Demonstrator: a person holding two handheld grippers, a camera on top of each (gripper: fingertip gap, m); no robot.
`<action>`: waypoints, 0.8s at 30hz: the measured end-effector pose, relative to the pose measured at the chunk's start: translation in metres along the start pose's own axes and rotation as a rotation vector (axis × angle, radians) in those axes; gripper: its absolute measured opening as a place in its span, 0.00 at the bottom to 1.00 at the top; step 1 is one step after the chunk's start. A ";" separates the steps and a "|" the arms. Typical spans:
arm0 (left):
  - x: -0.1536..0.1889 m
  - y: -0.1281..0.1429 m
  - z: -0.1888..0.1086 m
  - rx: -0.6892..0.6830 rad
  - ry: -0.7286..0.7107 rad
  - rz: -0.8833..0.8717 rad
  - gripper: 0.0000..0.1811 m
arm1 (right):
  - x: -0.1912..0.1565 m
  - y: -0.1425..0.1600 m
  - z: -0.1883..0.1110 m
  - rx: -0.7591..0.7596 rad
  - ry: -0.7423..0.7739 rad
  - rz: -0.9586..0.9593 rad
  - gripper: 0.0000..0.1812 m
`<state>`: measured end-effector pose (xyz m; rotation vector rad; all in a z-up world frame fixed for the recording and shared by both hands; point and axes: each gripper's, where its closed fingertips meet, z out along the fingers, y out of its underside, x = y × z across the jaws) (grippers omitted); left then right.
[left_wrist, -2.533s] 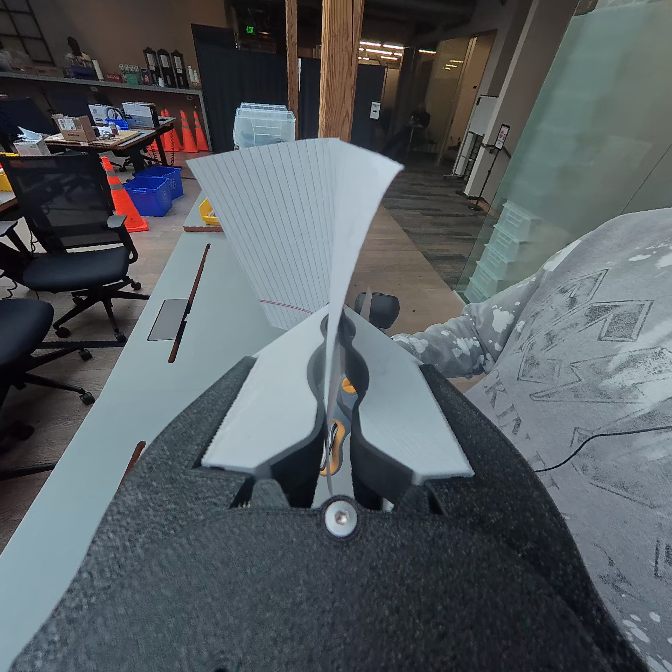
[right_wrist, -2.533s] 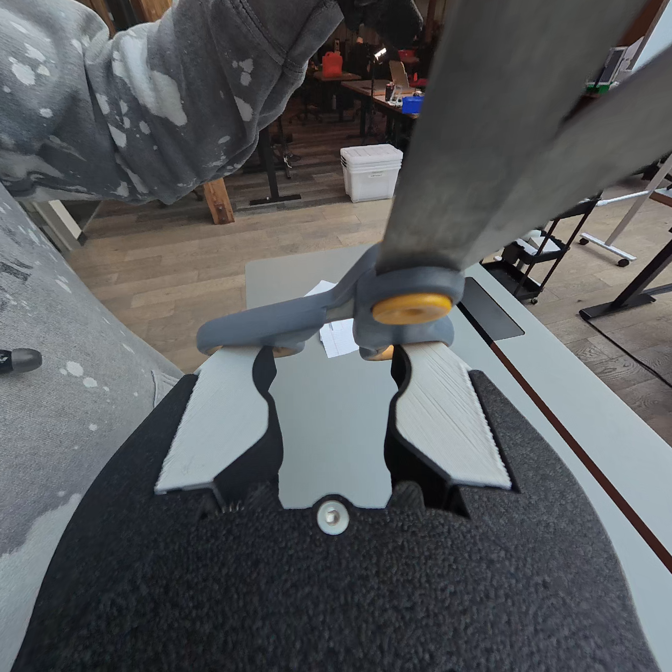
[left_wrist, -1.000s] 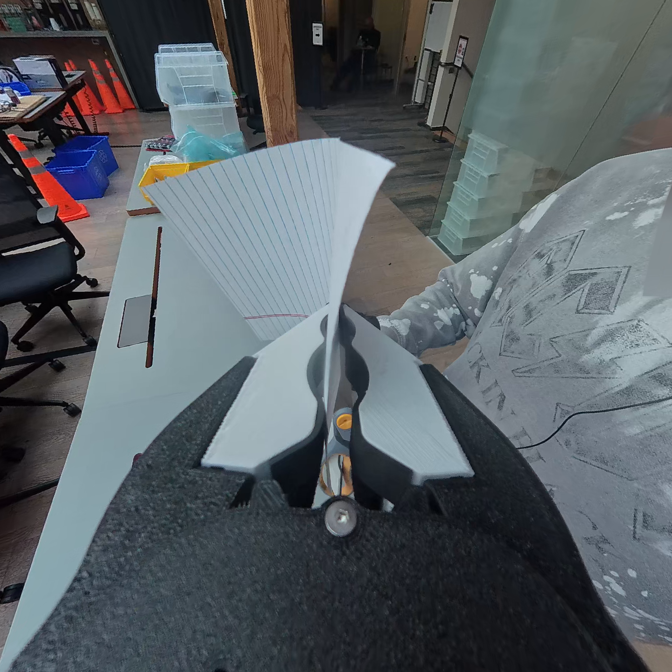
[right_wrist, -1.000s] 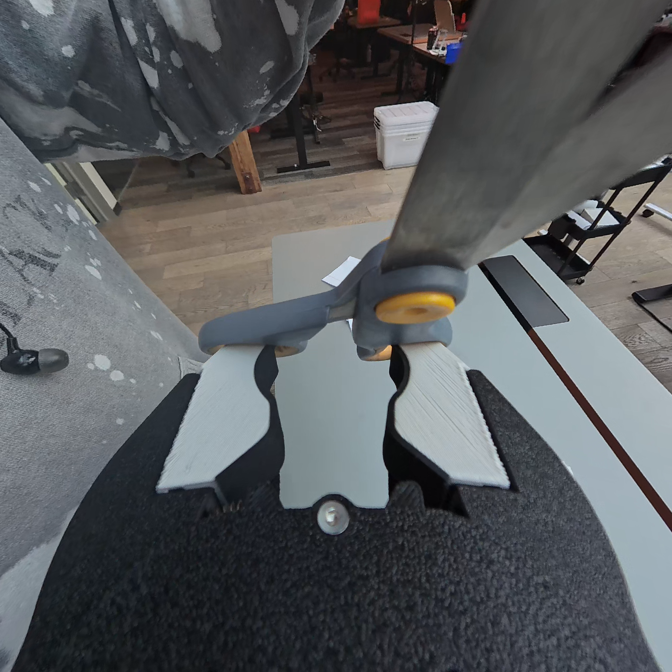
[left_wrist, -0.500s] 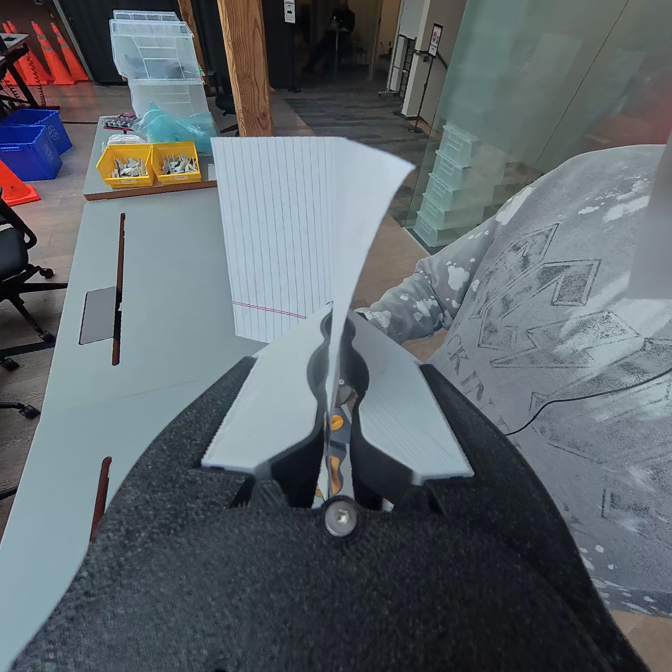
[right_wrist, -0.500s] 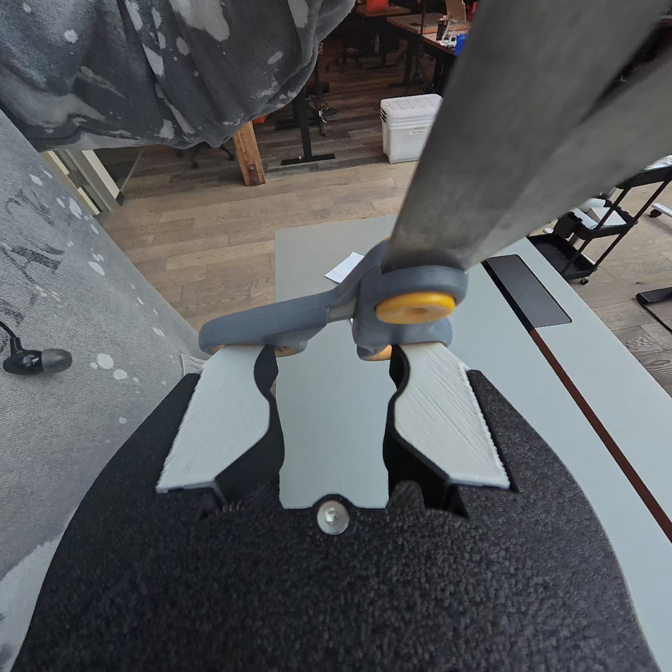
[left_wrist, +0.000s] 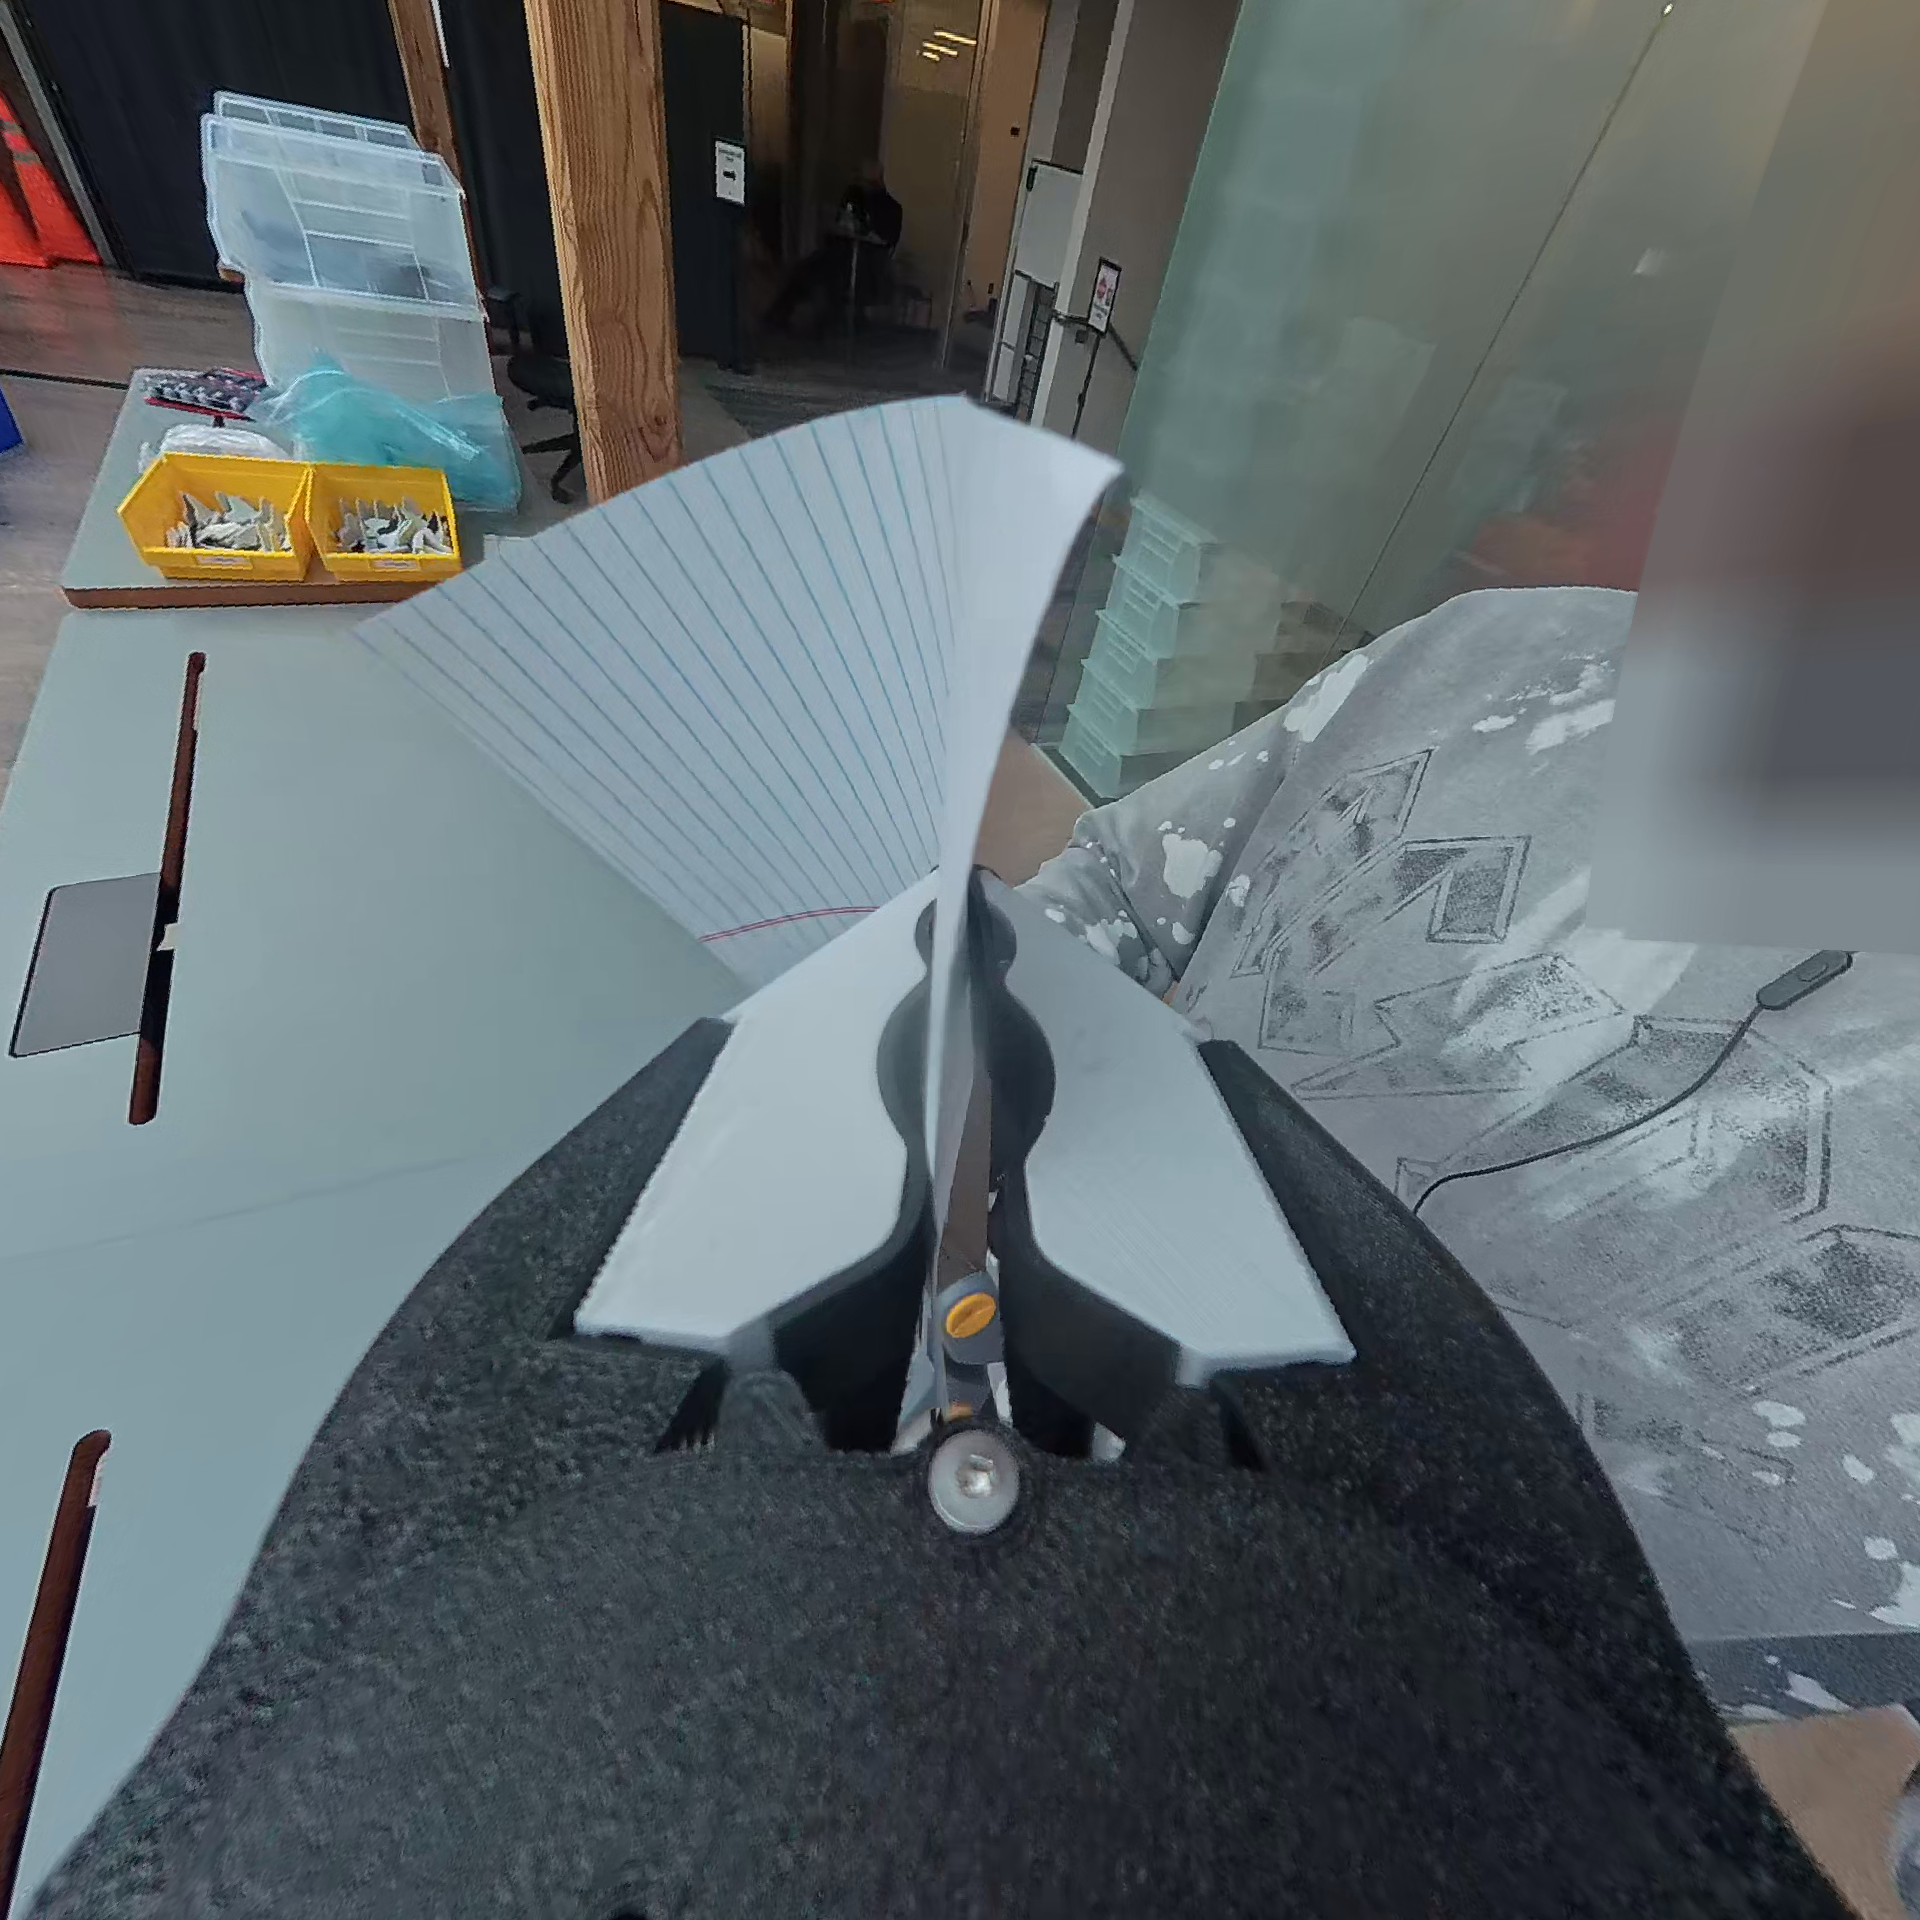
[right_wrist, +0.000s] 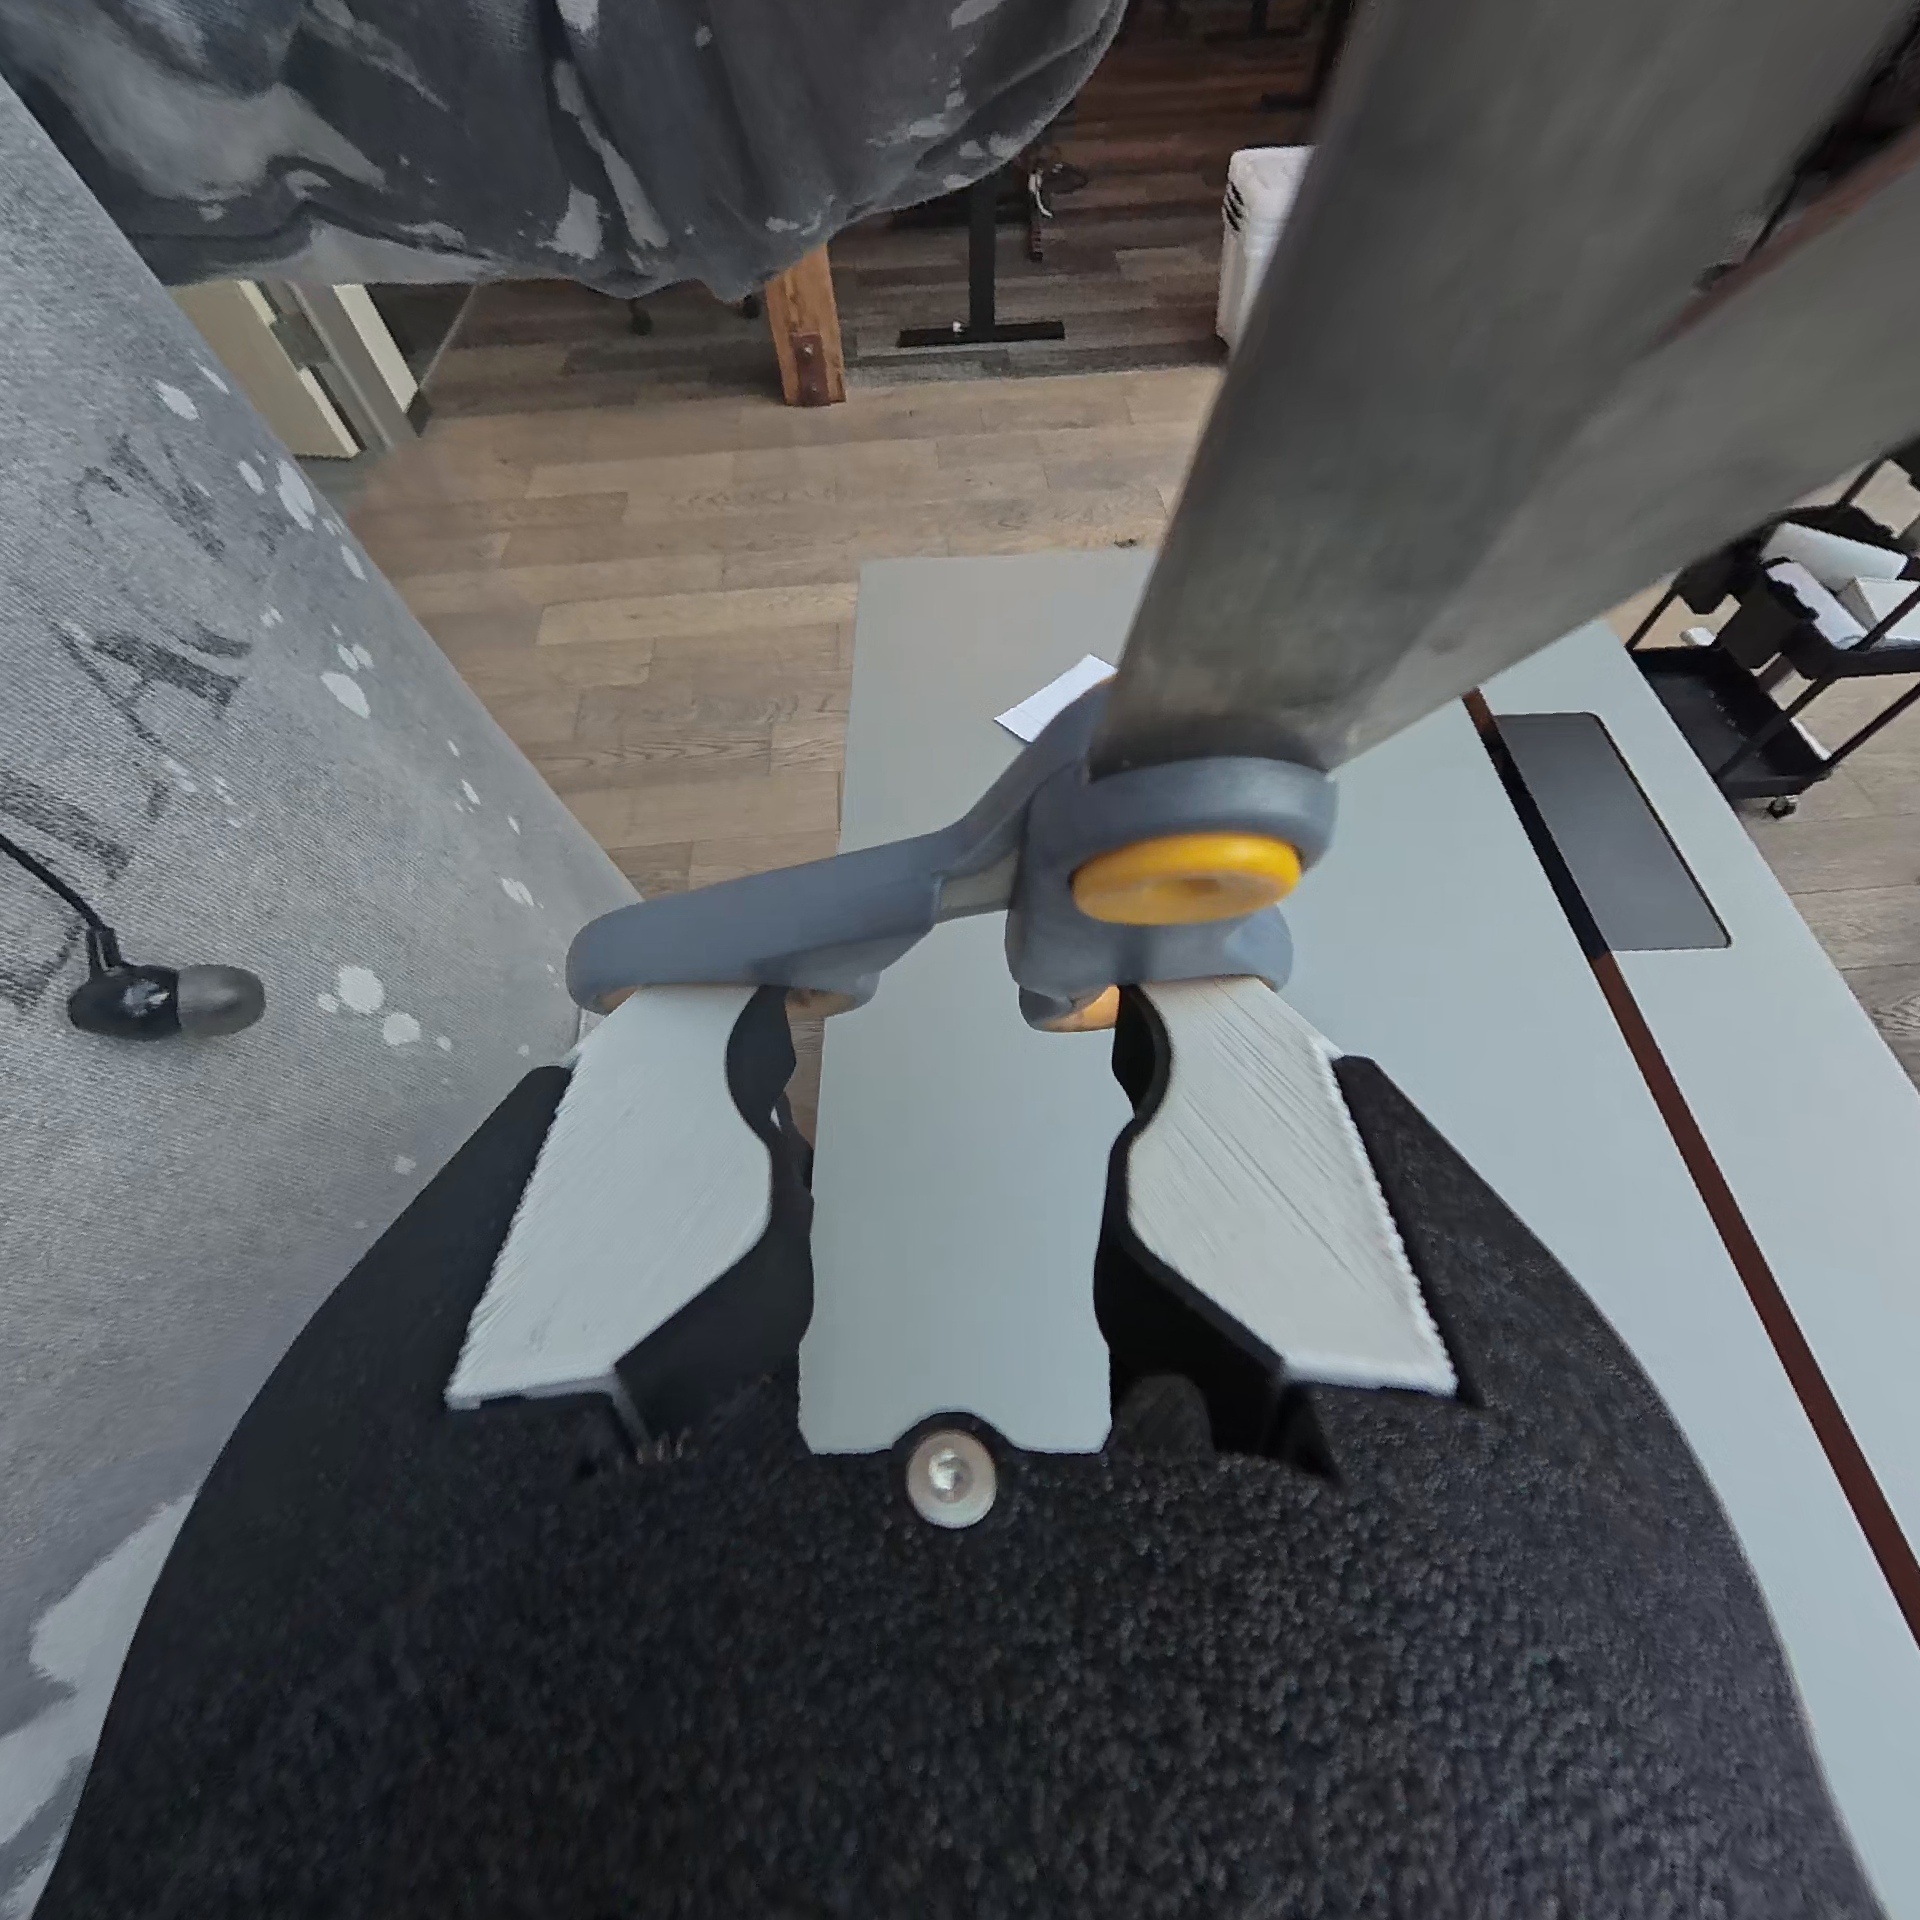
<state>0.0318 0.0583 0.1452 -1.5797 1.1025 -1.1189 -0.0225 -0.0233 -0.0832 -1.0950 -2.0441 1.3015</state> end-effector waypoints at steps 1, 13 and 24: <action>-0.001 0.001 0.000 -0.005 -0.005 0.002 0.00 | -0.002 -0.002 0.001 0.008 -0.010 0.003 0.33; -0.016 0.039 0.004 -0.124 -0.061 -0.090 0.00 | 0.007 -0.008 -0.008 0.030 0.037 -0.011 0.33; -0.020 0.053 0.005 -0.186 -0.098 -0.128 0.00 | 0.016 -0.012 -0.016 0.083 0.092 0.018 0.33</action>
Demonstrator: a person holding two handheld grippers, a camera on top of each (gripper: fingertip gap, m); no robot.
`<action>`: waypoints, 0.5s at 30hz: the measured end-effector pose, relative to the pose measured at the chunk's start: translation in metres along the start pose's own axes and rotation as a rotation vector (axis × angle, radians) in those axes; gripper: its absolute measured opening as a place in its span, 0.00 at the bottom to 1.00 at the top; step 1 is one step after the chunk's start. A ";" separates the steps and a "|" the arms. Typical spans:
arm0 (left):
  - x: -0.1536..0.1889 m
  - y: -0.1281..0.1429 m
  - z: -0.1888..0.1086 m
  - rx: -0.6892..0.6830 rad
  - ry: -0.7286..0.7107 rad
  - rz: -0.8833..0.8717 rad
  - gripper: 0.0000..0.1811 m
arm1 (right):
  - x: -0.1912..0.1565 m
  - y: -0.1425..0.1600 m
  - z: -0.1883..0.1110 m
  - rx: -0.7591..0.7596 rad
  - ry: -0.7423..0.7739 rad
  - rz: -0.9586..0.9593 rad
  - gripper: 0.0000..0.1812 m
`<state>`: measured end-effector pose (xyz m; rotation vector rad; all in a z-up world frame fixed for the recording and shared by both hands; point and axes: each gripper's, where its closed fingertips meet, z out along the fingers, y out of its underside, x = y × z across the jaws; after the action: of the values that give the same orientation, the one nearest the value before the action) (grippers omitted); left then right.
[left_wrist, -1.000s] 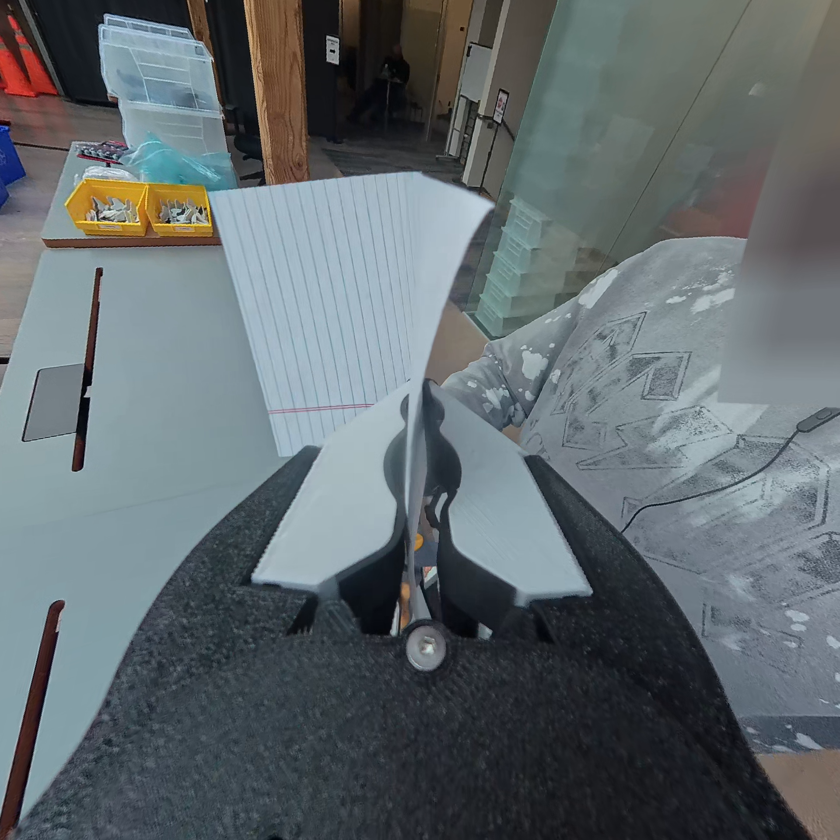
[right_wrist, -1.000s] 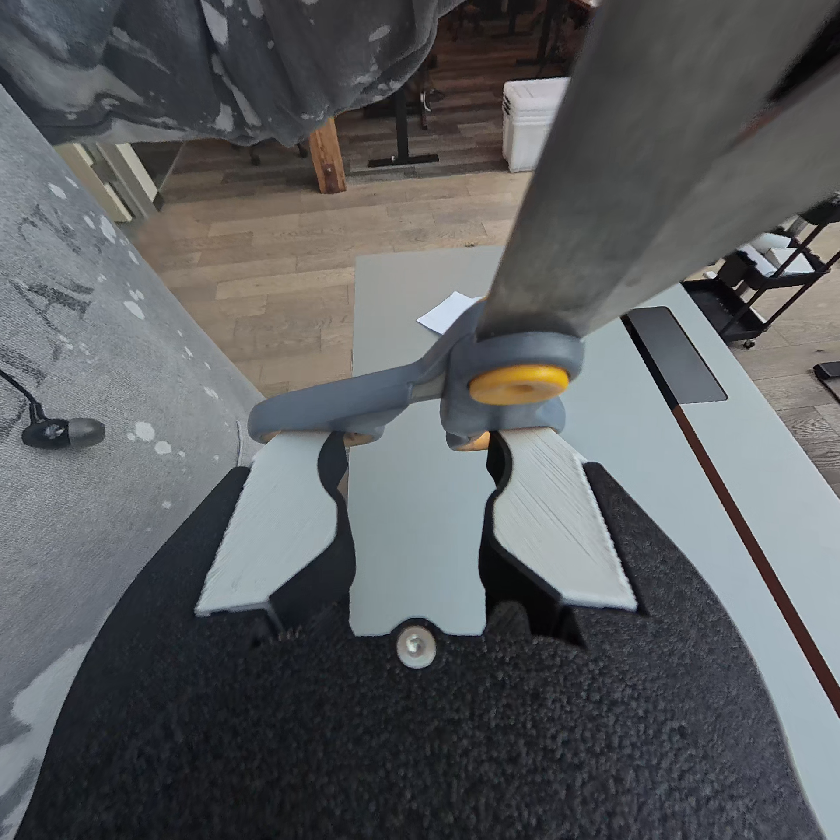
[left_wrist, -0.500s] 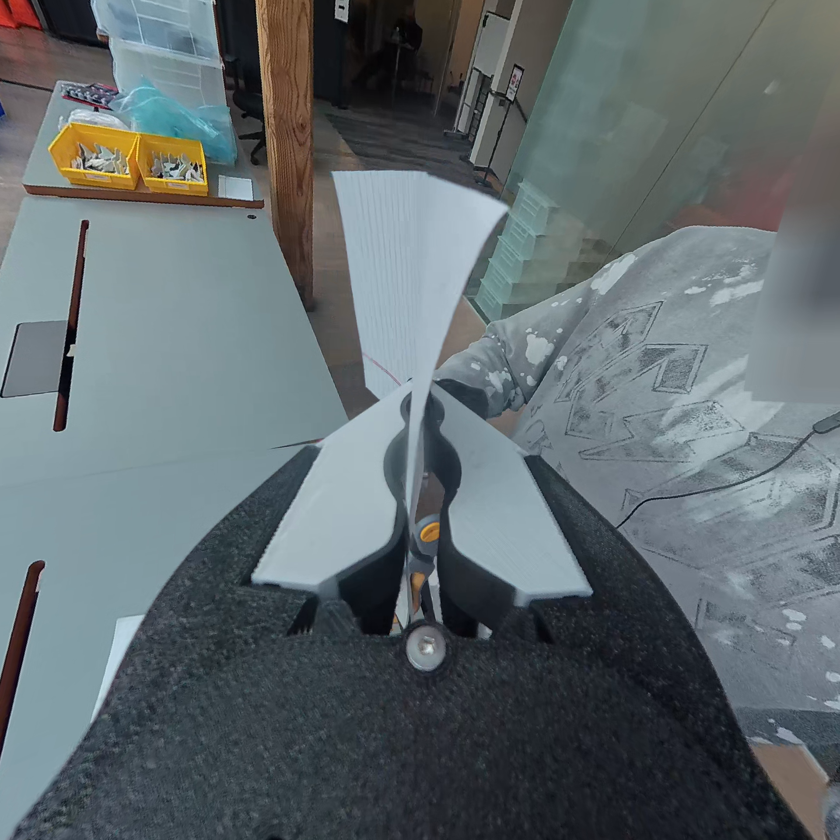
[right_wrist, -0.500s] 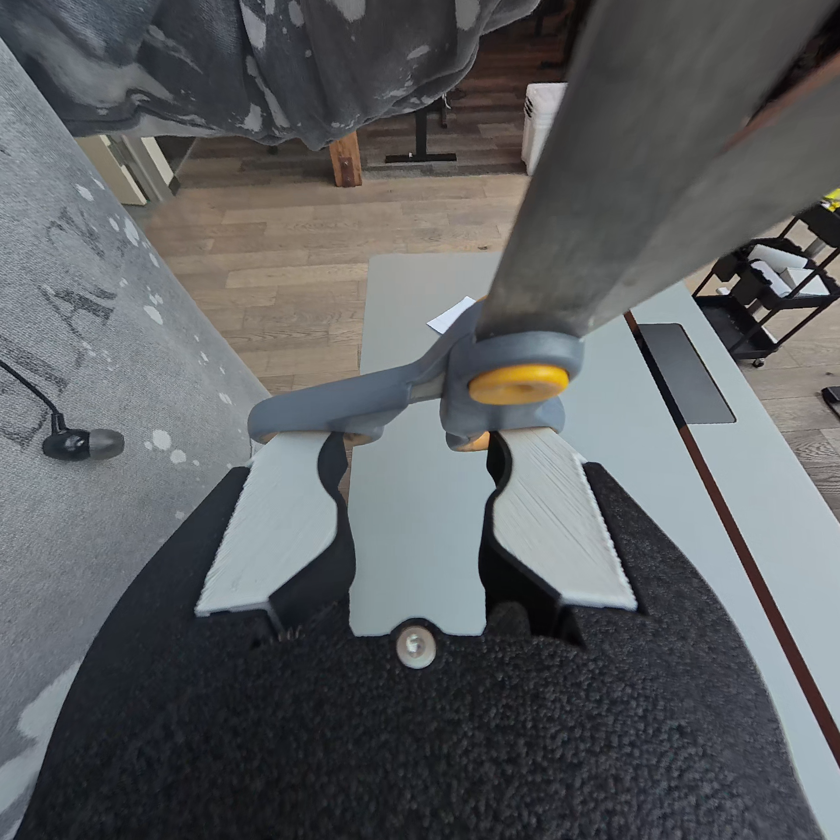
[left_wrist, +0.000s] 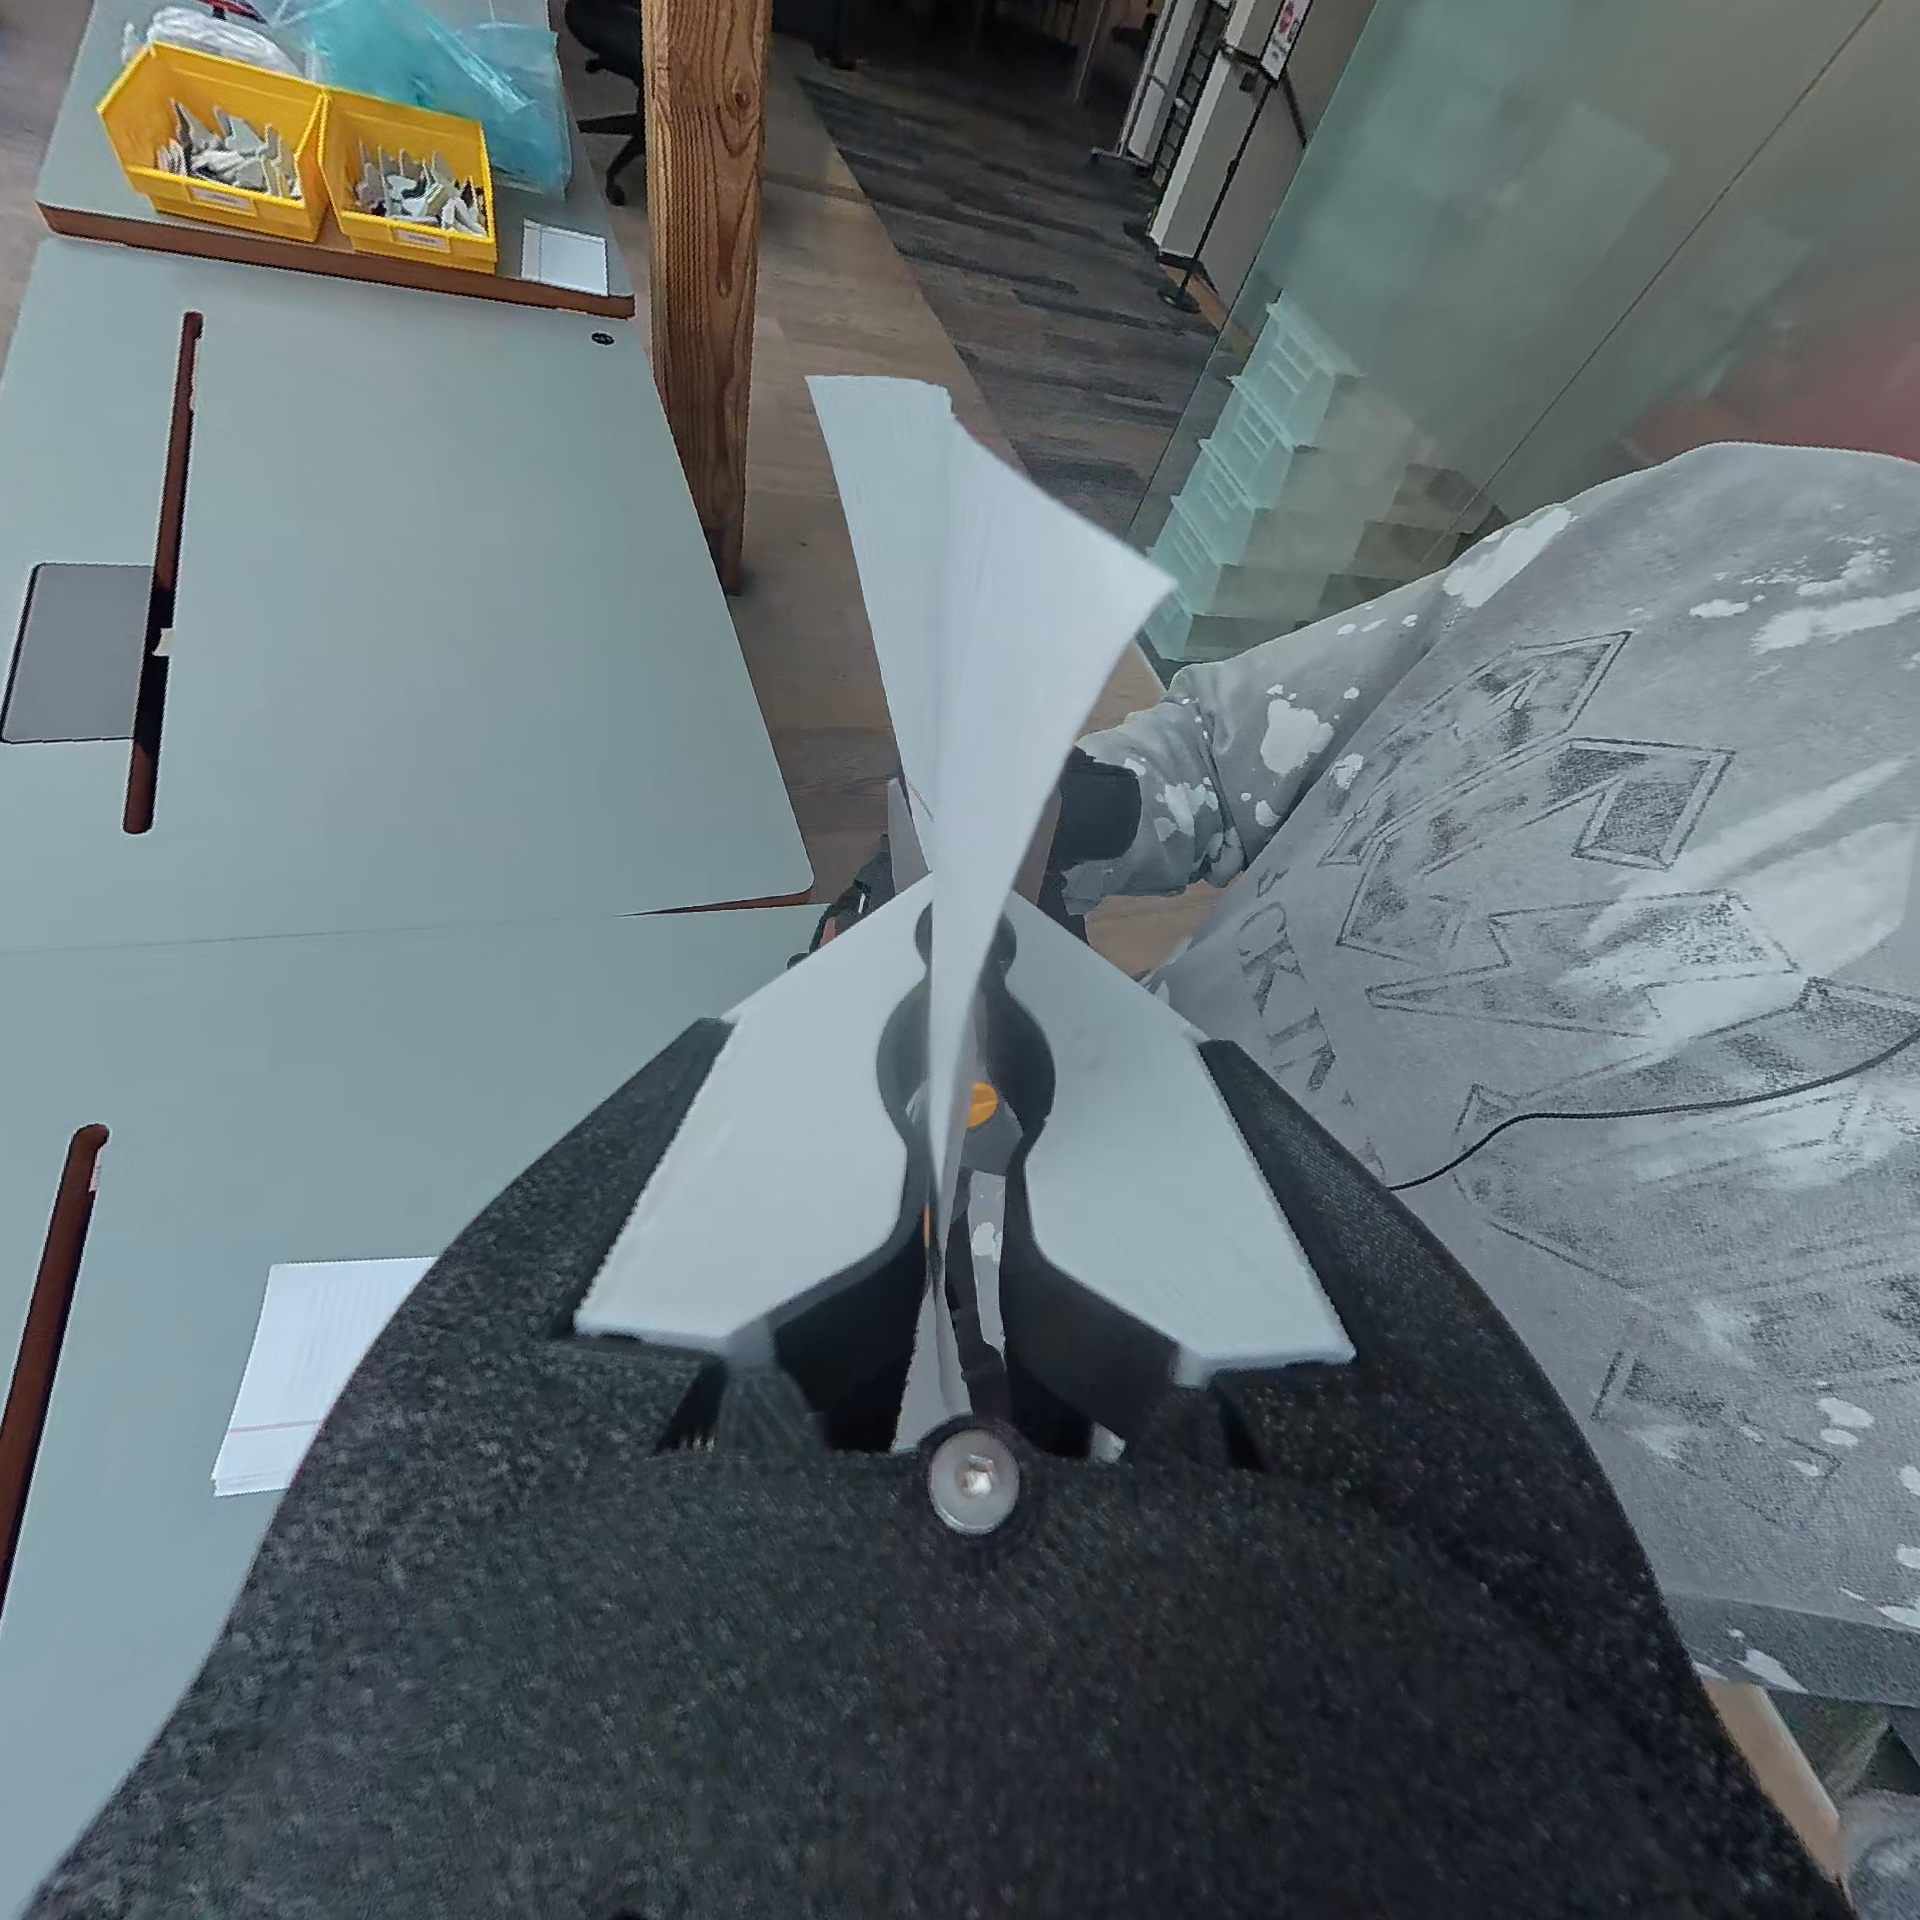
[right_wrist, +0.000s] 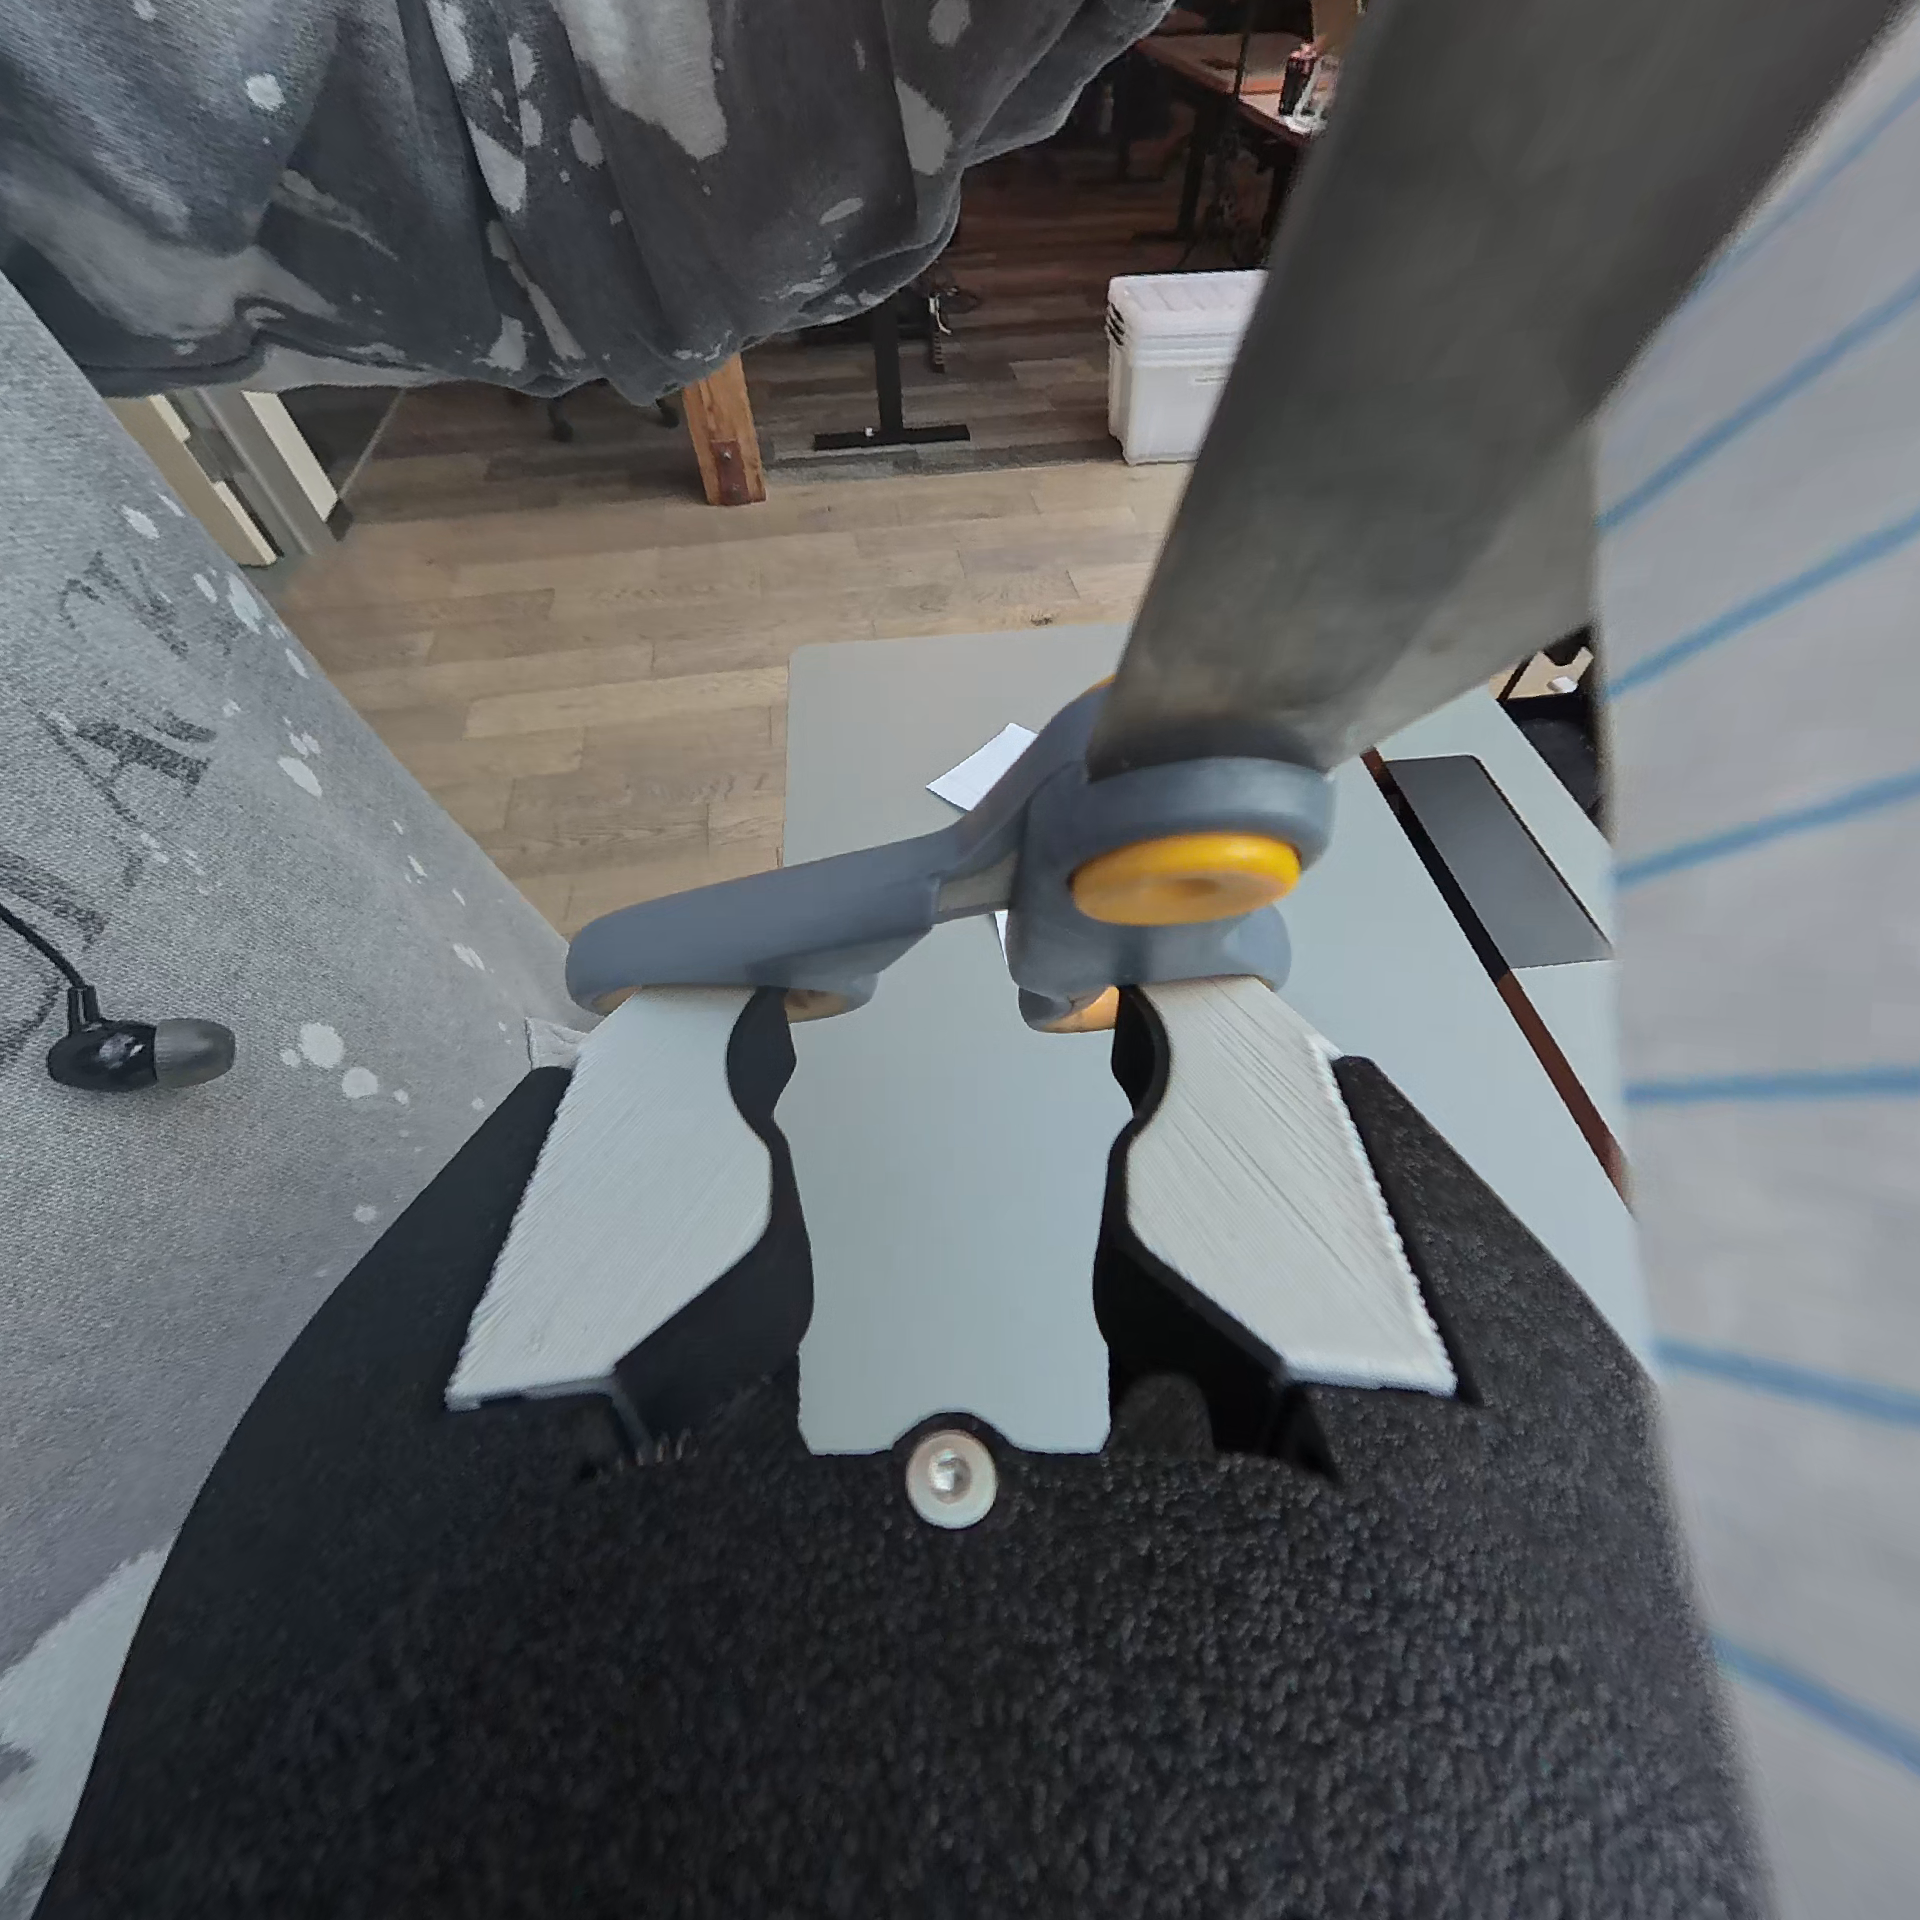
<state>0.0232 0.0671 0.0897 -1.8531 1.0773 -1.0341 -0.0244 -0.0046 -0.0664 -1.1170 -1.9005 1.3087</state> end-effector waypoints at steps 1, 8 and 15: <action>0.000 0.000 0.000 0.001 0.001 -0.003 0.00 | 0.001 0.000 -0.001 0.002 0.003 0.003 0.33; 0.000 0.001 -0.001 -0.008 -0.005 -0.006 0.00 | 0.002 0.001 -0.003 -0.001 0.017 0.003 0.33; 0.005 0.000 -0.003 -0.024 -0.001 0.011 0.00 | 0.001 -0.003 -0.004 0.011 0.011 -0.004 0.33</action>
<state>0.0219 0.0623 0.0919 -1.8650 1.1028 -1.0182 -0.0221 -0.0023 -0.0623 -1.1120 -1.8844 1.3075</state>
